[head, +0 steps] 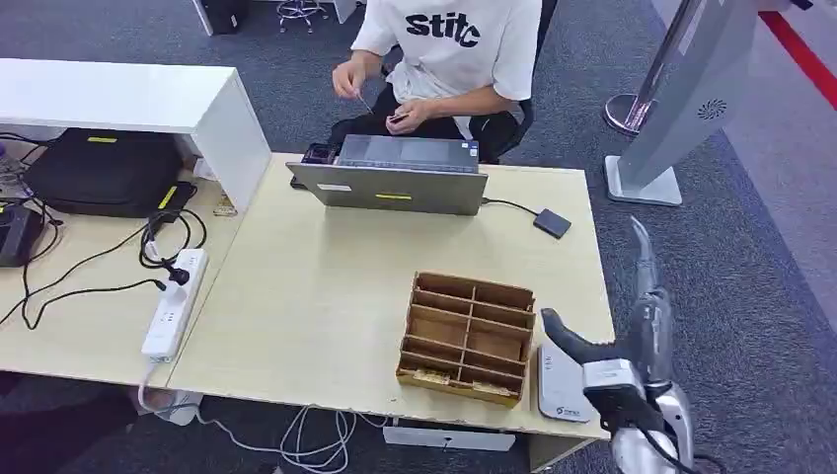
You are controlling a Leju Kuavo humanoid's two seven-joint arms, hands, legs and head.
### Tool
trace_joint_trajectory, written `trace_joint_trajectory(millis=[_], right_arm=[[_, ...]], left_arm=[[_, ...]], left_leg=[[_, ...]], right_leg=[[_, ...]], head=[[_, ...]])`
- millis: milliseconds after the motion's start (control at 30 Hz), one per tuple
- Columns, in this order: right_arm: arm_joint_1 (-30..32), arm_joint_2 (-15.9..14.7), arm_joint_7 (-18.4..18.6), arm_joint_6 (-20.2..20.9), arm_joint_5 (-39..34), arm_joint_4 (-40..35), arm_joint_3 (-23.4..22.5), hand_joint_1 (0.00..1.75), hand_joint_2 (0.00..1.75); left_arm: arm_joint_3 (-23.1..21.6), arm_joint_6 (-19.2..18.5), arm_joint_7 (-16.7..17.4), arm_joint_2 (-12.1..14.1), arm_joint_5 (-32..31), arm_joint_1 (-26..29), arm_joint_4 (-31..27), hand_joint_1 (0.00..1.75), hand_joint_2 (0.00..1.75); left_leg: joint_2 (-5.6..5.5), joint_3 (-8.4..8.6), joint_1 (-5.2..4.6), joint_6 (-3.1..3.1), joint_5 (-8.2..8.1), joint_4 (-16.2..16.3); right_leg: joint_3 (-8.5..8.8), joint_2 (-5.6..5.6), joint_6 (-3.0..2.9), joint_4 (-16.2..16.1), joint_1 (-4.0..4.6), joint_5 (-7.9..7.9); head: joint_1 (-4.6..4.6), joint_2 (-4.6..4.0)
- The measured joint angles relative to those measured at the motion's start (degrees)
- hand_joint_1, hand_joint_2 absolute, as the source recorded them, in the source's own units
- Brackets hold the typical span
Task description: Pass the card to the sensor for recognition and then transmit it.
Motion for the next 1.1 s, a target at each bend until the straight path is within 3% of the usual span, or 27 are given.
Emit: trace_joint_trajectory(millis=[167,300,533,700,833,867,900,933,967,1100], right_arm=[[-11.2,-0.02,10.54,-3.51,14.37,6.66,8.09,0.0,1.75],[-20.79,-0.02,15.0,-3.6,20.14,15.49,11.18,0.0,1.75],[-32.65,1.18,28.0,2.33,26.79,27.62,13.54,0.0,1.75],[-36.92,2.21,30.96,2.24,29.76,36.04,13.41,0.0,1.75],[-38.05,2.97,31.83,2.33,31.4,40.89,12.71,0.26,1.75],[-38.21,3.08,31.99,2.33,31.91,41.82,12.6,0.7,1.75],[-38.4,3.19,32.03,2.28,32.54,42.82,12.47,0.7,1.75],[-38.6,3.28,32.08,2.22,32.85,43.64,12.41,1.33,1.75],[-38.77,3.37,32.1,2.22,33.24,44.46,12.28,1.48,1.75],[-39.21,3.43,32.32,1.83,35.01,46.49,11.45,1.52,1.75]], left_arm=[[-2.86,-1.18,-0.53,0.0,-3.56,-0.18,0.02,0.0,1.75],[-4.81,-1.47,-0.16,-0.11,-4.98,-0.75,0.07,0.0,1.75],[-6.3,-0.14,1.22,-0.2,-5.93,-1.43,0.07,0.0,1.75],[-6.41,3.14,0.06,-1.24,-5.86,-1.37,0.07,0.0,1.75],[-6.43,3.74,0.06,-1.86,-5.88,-1.37,0.26,0.0,1.75],[-6.43,3.74,0.06,-1.88,-5.91,-1.37,0.28,0.0,1.75],[-6.43,3.72,0.06,-1.92,-5.97,-1.37,0.31,0.0,1.75],[-6.43,3.74,0.06,-1.97,-6.01,-1.37,0.33,0.0,1.75],[-6.43,3.74,0.06,-1.97,-6.06,-1.36,0.35,0.0,1.75],[-6.43,3.74,0.06,-1.97,-6.34,-1.36,0.37,0.0,1.75]], left_leg=[[-0.01,-0.01,0.01,-0.07,0.09,0.0],[-0.06,-0.05,0.01,-0.04,0.21,0.01],[-0.11,-0.09,0.01,-0.09,0.24,0.01],[-0.13,-0.11,0.0,-0.09,0.24,0.01],[-0.14,-0.13,0.0,-0.09,0.24,0.01],[-0.14,-0.13,0.0,-0.09,0.24,0.01],[-0.14,-0.13,0.0,-0.09,0.24,0.01],[-0.14,-0.13,0.0,-0.09,0.24,0.01],[-0.14,-0.13,0.0,-0.09,0.24,0.01],[-0.14,-0.13,0.0,-0.09,0.24,0.01]], right_leg=[[-0.03,0.01,-0.07,0.01,0.01,0.11],[-0.03,-0.03,0.01,0.01,0.0,0.19],[-0.07,-0.05,0.03,0.01,0.0,0.21],[-0.07,-0.06,0.03,0.0,0.0,0.21],[-0.08,-0.07,0.03,-0.01,0.0,0.21],[-0.09,-0.07,0.03,-0.01,0.0,0.21],[-0.09,-0.07,0.03,-0.01,0.0,0.21],[-0.1,-0.08,0.03,-0.01,0.0,0.21],[-0.1,-0.07,0.03,-0.01,0.0,0.21],[-0.11,-0.08,0.03,-0.01,0.0,0.21]], head=[[-0.02,0.0],[0.0,0.0],[0.0,0.0],[0.0,0.0],[-0.02,0.0],[0.0,0.0],[0.0,0.0],[0.0,0.0],[-0.02,0.0],[0.0,0.0]])
